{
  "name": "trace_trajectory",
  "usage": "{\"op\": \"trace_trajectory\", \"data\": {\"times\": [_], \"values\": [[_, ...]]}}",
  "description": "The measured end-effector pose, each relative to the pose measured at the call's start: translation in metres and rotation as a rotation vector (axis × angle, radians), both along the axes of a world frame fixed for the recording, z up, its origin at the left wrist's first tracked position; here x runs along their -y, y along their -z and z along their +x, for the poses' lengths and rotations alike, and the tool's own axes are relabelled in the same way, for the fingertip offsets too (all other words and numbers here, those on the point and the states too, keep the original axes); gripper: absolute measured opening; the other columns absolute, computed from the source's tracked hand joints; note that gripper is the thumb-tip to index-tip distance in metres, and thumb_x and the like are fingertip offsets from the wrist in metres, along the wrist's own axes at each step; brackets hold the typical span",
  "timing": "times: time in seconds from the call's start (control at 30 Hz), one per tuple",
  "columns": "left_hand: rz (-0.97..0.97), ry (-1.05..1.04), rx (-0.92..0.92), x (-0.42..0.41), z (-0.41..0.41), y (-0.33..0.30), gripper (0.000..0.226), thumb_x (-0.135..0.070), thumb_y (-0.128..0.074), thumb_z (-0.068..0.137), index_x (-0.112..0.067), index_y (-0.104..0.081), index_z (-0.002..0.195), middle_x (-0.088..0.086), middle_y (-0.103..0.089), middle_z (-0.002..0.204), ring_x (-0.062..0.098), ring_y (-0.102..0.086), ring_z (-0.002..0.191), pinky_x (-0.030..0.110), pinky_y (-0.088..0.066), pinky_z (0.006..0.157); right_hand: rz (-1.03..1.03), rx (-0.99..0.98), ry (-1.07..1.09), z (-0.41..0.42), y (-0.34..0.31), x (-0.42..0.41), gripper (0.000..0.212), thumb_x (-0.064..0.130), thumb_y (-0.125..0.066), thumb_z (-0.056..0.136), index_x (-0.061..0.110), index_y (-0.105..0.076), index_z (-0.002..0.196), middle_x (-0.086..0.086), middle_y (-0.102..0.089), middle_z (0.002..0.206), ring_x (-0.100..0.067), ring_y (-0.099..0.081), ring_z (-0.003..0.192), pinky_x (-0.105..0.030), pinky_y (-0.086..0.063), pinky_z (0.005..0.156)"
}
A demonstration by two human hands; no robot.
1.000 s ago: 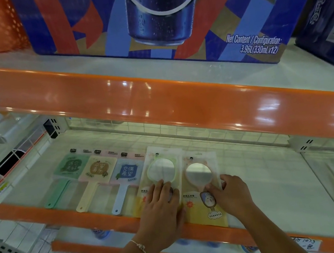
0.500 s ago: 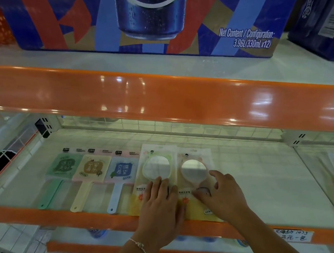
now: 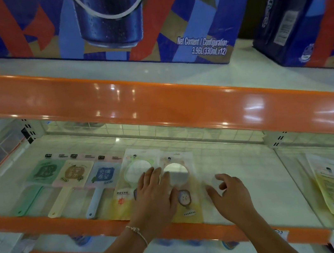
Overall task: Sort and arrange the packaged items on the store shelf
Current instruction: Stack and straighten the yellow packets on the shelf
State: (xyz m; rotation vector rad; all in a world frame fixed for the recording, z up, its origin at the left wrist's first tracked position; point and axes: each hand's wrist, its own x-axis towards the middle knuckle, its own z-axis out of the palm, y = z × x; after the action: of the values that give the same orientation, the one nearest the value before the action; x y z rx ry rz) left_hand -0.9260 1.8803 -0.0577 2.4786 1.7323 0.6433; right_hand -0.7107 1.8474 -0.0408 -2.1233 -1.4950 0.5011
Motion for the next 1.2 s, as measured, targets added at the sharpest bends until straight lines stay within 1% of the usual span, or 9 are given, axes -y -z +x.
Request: {"op": "trace_trajectory", "data": {"times": [0.17, 0.27, 0.5, 0.63, 0.7, 0.8, 0.97, 1.1, 1.2], "values": [[0.057, 0.052, 0.066, -0.006, 0.059, -0.015, 0.043, -0.040, -0.041, 0.091, -0.012, -0.061, 0.116, 0.008, -0.061, 0.119, 0.030, -0.055, 0.116, 0.043, -0.043, 0.100, 0.025, 0.011, 0.057, 0.067, -0.004, 0.019, 0.042, 0.040, -0.069, 0.086, 0.017, -0.065, 0.121, -0.004, -0.061, 0.118, -0.018, -0.062, 0.102, -0.034, -0.052, 0.092], [0.045, 0.117, 0.099, -0.002, 0.111, -0.024, 0.044, -0.041, -0.037, 0.094, -0.012, -0.061, 0.117, 0.006, -0.063, 0.116, 0.025, -0.057, 0.111, 0.039, -0.044, 0.097, 0.036, 0.014, 0.133, 0.116, -0.008, 0.035, 0.041, 0.037, -0.071, 0.085, 0.017, -0.065, 0.121, -0.004, -0.061, 0.119, -0.020, -0.063, 0.106, -0.036, -0.052, 0.093], [-0.080, 0.367, 0.095, 0.023, 0.234, -0.029, 0.057, -0.045, -0.025, 0.097, -0.010, -0.049, 0.135, 0.007, -0.055, 0.132, 0.023, -0.046, 0.125, 0.036, -0.032, 0.109, 0.081, 0.002, 0.323, 0.217, -0.007, 0.065, 0.039, 0.034, -0.072, 0.083, 0.014, -0.068, 0.117, -0.012, -0.066, 0.116, -0.028, -0.062, 0.106, -0.035, -0.049, 0.090], [-0.114, 0.429, 0.044, 0.038, 0.283, -0.028, 0.057, -0.046, -0.024, 0.096, -0.011, -0.046, 0.136, 0.006, -0.054, 0.132, 0.022, -0.046, 0.124, 0.035, -0.032, 0.107, -0.085, 0.138, 0.441, 0.263, -0.002, 0.077, 0.052, 0.049, -0.066, 0.082, 0.022, -0.060, 0.126, -0.015, -0.058, 0.128, -0.037, -0.052, 0.117, -0.043, -0.041, 0.099], [-0.140, 0.449, 0.017, 0.045, 0.302, -0.029, 0.053, -0.043, -0.027, 0.098, -0.012, -0.044, 0.138, 0.004, -0.052, 0.134, 0.021, -0.044, 0.125, 0.034, -0.030, 0.109, -0.155, 0.142, 0.486, 0.279, -0.001, 0.082, 0.059, 0.053, -0.064, 0.081, 0.025, -0.054, 0.132, -0.014, -0.050, 0.135, -0.038, -0.045, 0.122, -0.045, -0.039, 0.101], [-0.170, 0.469, -0.008, 0.054, 0.321, -0.028, 0.049, -0.040, -0.031, 0.100, -0.013, -0.041, 0.140, 0.003, -0.049, 0.136, 0.019, -0.041, 0.127, 0.033, -0.027, 0.110, -0.203, 0.110, 0.497, 0.295, 0.000, 0.084, 0.067, 0.052, -0.066, 0.079, 0.027, -0.048, 0.138, -0.012, -0.042, 0.142, -0.038, -0.040, 0.127, -0.048, -0.038, 0.104], [-0.151, 0.458, -0.044, 0.061, 0.330, -0.020, 0.061, -0.049, -0.017, 0.094, -0.015, -0.042, 0.139, 0.001, -0.049, 0.134, 0.019, -0.042, 0.125, 0.033, -0.030, 0.108, -0.260, 0.137, 0.452, 0.311, -0.001, 0.081, 0.084, 0.054, -0.076, 0.069, 0.029, -0.040, 0.141, -0.010, -0.040, 0.142, -0.037, -0.040, 0.126, -0.048, -0.036, 0.103], [-0.123, 0.429, -0.010, 0.062, 0.325, -0.014, 0.057, -0.047, -0.023, 0.096, -0.014, -0.048, 0.135, 0.002, -0.054, 0.129, 0.020, -0.047, 0.121, 0.034, -0.034, 0.104, -0.251, 0.135, 0.422, 0.322, -0.004, 0.078, 0.098, 0.049, -0.086, 0.060, 0.026, -0.038, 0.143, -0.013, -0.038, 0.143, -0.038, -0.039, 0.127, -0.046, -0.039, 0.104], [-0.125, 0.404, -0.010, 0.062, 0.319, -0.012, 0.057, -0.047, -0.024, 0.096, -0.015, -0.047, 0.137, 0.001, -0.052, 0.131, 0.019, -0.045, 0.123, 0.033, -0.033, 0.106, -0.204, 0.080, 0.393, 0.327, -0.003, 0.075, 0.098, 0.042, -0.088, 0.062, 0.023, -0.040, 0.145, -0.016, -0.033, 0.148, -0.038, -0.031, 0.133, -0.044, -0.035, 0.108]]}}
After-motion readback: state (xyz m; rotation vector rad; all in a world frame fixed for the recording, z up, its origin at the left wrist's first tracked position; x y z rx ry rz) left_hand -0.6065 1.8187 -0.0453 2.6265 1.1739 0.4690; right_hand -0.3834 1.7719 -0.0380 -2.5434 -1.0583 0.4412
